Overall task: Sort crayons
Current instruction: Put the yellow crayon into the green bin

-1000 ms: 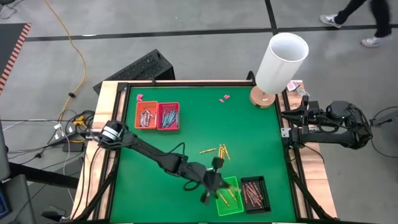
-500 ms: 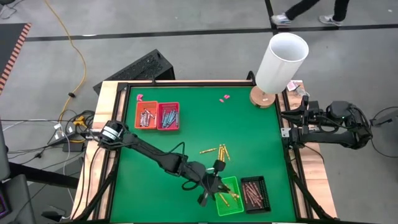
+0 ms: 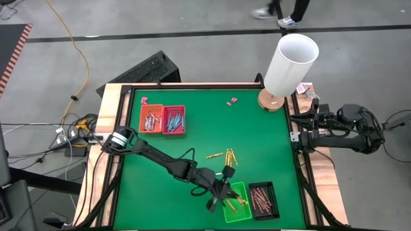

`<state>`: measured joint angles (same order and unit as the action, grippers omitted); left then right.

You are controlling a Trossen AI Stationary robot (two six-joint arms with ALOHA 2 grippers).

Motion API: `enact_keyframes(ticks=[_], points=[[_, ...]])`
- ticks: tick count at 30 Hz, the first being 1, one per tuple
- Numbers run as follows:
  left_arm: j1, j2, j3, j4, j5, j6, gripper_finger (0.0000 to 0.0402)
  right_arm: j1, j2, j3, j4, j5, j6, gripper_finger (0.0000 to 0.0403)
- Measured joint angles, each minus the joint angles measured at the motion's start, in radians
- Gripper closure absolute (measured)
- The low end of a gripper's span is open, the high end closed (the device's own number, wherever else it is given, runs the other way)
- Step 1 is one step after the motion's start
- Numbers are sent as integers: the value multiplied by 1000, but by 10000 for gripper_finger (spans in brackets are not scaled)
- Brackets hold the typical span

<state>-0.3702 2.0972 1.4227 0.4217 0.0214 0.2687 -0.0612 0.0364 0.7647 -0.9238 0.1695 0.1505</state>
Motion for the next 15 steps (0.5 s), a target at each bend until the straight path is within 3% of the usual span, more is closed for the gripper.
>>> enact_keyframes(ticks=[9, 15], points=[[2, 72, 16, -7, 51, -16, 399, 0, 0, 0, 0, 0, 0, 335], [2, 97, 35, -1, -3, 6, 390, 0, 0, 0, 0, 0, 0, 335]])
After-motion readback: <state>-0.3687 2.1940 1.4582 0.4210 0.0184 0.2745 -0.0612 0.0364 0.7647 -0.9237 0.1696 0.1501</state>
